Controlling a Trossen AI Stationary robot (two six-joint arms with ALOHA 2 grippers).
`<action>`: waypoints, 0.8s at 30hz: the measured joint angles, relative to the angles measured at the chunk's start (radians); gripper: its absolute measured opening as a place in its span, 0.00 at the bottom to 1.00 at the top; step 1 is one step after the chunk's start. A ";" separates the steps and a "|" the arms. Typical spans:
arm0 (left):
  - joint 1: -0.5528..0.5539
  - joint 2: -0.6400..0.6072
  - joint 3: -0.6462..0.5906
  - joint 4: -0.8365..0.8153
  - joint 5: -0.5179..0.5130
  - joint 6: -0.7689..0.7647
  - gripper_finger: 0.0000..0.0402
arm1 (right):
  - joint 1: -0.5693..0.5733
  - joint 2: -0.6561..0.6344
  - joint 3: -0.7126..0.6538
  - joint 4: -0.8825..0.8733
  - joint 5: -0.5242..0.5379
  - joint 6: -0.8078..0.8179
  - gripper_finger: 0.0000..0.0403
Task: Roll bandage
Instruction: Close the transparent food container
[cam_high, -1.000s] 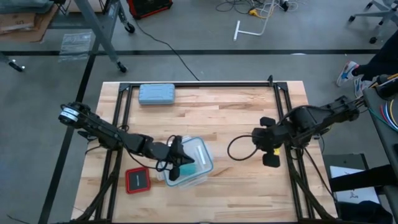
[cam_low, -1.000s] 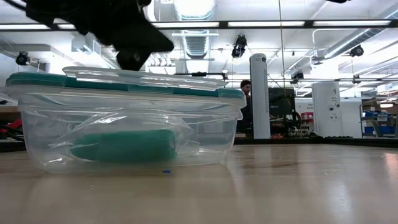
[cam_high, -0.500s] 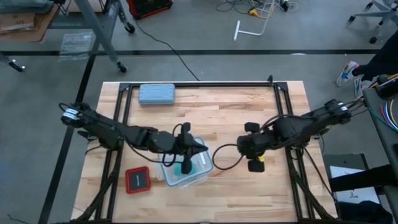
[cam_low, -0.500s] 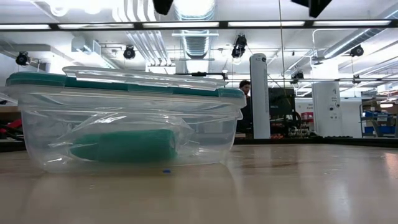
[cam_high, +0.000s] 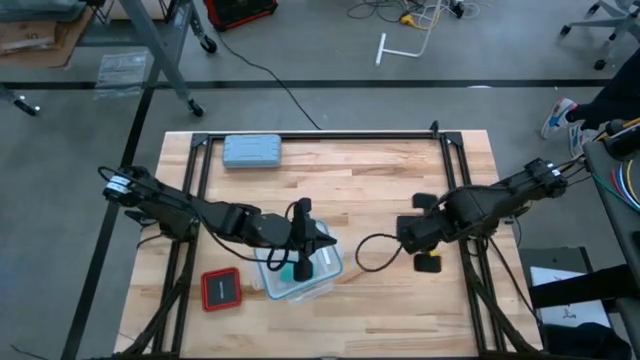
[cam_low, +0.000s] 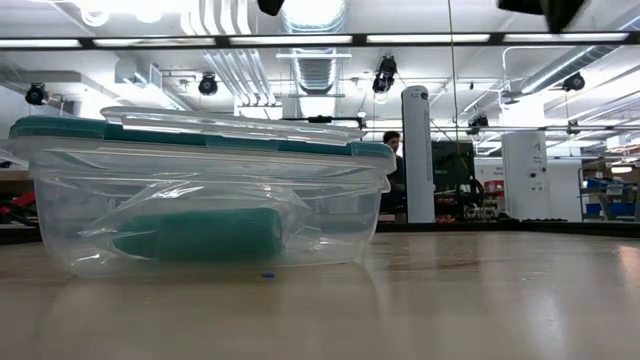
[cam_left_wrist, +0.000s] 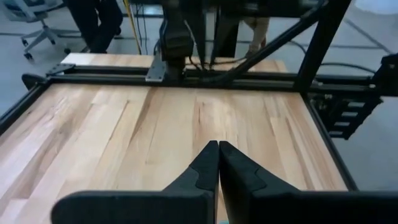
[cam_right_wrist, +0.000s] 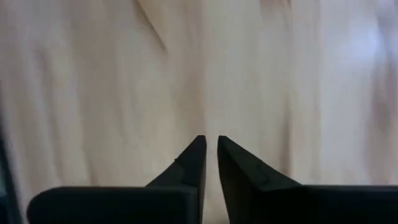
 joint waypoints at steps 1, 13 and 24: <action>0.000 0.000 -0.002 0.001 0.000 -0.002 0.01 | 0.006 0.000 -0.001 -0.056 0.000 0.010 0.09; 0.000 0.002 -0.009 -0.047 0.001 -0.006 0.02 | 0.076 -0.041 -0.006 -0.040 0.005 0.192 0.01; -0.042 0.001 -0.029 -0.469 0.043 -0.220 0.02 | 0.066 0.090 -0.163 0.674 0.510 -0.103 0.16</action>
